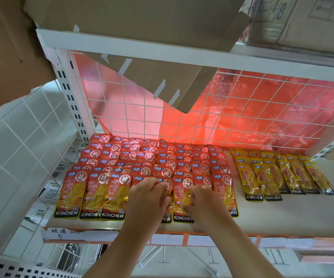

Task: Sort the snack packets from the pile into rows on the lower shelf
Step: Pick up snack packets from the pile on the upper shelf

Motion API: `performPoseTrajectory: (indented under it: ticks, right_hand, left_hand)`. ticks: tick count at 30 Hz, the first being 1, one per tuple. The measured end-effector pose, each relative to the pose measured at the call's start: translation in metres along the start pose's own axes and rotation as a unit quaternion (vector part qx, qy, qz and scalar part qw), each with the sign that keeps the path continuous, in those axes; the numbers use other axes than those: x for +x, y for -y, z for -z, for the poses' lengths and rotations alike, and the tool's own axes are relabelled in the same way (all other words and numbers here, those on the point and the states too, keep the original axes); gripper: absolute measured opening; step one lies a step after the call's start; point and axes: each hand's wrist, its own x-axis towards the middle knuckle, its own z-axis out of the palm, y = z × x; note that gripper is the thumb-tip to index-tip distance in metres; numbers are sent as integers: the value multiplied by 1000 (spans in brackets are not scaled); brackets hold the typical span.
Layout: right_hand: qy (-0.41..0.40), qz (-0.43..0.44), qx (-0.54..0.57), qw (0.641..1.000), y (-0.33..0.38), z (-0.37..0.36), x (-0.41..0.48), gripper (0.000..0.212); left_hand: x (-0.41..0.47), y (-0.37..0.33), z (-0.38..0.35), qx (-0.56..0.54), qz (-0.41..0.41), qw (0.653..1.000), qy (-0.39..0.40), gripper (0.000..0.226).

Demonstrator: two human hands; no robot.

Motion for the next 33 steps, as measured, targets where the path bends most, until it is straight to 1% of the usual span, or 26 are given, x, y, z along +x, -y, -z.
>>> performPoseTrajectory:
  ticks: [7,19,22,25,28,29,30,33]
  right_hand:
    - [-6,2,2,1000,1,-1,0,34]
    - [-15,1,9,1000,-1,2,-1,37]
    - [-18,2,16,1000,-2,3,-2,36]
    - [-49,12,21,999,3,8,2,30]
    - [-96,61,27,993,13,17,17,15]
    - [-104,78,30,991,18,20,24,13]
    - [-107,94,29,989,23,21,32,17]
    - [-97,123,9,988,37,22,54,39]
  left_hand:
    - [1,0,0,-7,14,1000,9,29]
    - [-2,-1,2,-15,3,1000,-3,28]
    - [-3,-2,4,-19,6,1000,-7,25]
    - [-5,-2,6,-29,-5,999,-15,24]
    - [-10,-1,7,-15,-20,1000,-4,35]
    - [-11,-1,7,-9,-26,1000,2,37]
    - [-12,-1,7,-6,-31,999,8,39]
    - [-12,-1,7,-12,-28,999,15,39]
